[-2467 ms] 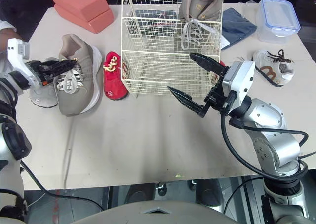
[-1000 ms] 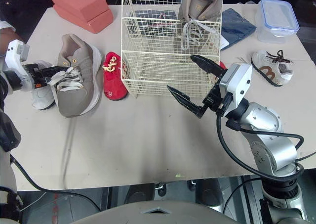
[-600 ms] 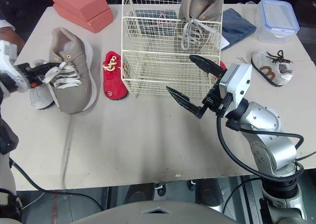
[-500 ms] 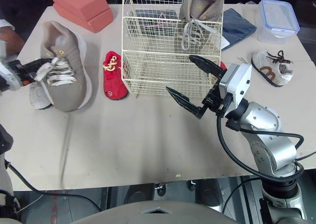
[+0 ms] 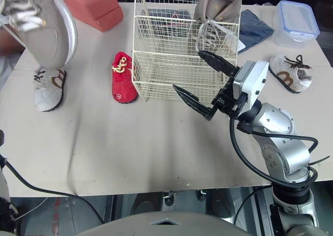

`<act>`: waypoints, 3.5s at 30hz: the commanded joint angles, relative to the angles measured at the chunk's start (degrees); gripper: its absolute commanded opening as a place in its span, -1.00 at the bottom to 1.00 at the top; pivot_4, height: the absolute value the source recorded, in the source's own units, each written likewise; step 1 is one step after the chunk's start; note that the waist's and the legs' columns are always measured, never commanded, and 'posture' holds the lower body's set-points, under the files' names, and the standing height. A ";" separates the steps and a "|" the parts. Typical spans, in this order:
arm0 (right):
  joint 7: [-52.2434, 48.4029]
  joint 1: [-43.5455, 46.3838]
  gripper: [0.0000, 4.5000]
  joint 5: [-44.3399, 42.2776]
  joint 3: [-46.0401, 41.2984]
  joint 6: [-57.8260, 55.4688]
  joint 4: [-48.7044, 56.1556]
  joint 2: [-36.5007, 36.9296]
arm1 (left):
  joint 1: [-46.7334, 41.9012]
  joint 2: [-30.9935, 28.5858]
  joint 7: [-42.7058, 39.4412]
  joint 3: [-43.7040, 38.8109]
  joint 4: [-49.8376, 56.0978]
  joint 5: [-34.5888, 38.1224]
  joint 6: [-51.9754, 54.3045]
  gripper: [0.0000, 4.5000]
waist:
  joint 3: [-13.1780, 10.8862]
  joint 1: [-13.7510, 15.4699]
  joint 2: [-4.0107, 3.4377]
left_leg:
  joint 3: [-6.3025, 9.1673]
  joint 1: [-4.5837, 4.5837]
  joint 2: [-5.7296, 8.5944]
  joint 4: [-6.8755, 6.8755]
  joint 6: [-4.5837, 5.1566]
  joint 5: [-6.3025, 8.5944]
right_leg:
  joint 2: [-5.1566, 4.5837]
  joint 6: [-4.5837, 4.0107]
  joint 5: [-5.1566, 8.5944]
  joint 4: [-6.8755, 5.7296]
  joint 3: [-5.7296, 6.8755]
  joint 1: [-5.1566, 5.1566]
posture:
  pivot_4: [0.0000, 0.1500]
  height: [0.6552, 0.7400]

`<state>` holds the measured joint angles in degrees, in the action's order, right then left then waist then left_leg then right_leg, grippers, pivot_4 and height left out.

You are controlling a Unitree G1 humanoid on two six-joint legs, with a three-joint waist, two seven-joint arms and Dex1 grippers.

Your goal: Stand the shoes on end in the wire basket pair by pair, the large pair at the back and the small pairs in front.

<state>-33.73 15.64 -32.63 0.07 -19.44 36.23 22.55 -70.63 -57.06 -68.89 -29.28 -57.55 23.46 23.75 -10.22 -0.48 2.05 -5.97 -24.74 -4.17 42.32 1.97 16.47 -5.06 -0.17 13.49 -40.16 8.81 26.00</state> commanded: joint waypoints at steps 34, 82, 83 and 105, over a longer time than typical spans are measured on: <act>10.43 -0.43 1.00 2.58 -6.63 5.10 1.12 -2.53 | -7.59 41.33 29.39 14.37 5.57 -8.91 -56.89 -0.91 | -0.01 -0.10 -0.03 | -0.26 0.09 0.17 0.05 0.00 0.00 | 0.02 -0.02 -0.01 -0.23 -0.03 0.05 | 1.00 -0.27; 9.23 -1.13 1.00 3.49 -6.19 7.31 -0.41 -2.59 | 16.80 41.73 34.18 20.35 33.98 -7.84 -40.67 0.98 | 0.00 0.40 -0.05 | -0.10 0.10 0.10 0.05 0.01 0.00 | 0.02 -0.02 -0.01 -0.23 -0.09 0.04 | 1.00 -0.27; 9.25 -1.04 1.00 3.52 -6.11 7.29 -0.40 -2.62 | 16.53 41.76 33.85 20.60 34.49 -7.68 -40.09 0.98 | 0.00 0.44 -0.06 | -0.10 0.10 0.10 0.05 0.01 -0.01 | 0.02 -0.02 -0.01 -0.23 -0.09 0.04 | 1.00 -0.27; 8.59 -16.13 1.00 2.15 -18.37 -4.75 -9.00 8.71 | 31.07 10.87 6.51 22.43 73.52 23.61 16.60 0.98 | 0.01 1.23 -0.23 | -0.05 0.24 -0.02 0.04 0.00 0.00 | 0.02 0.03 0.04 -0.20 -0.18 -0.11 | 1.00 -0.27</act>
<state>-26.13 -0.63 -30.11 -16.32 -23.27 27.41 31.18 -39.67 -45.09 -62.09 -6.80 11.74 43.98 36.72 -10.22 0.75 1.82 -6.03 -24.46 -4.20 42.35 1.98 16.46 -5.04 -0.08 13.57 -40.36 8.62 25.86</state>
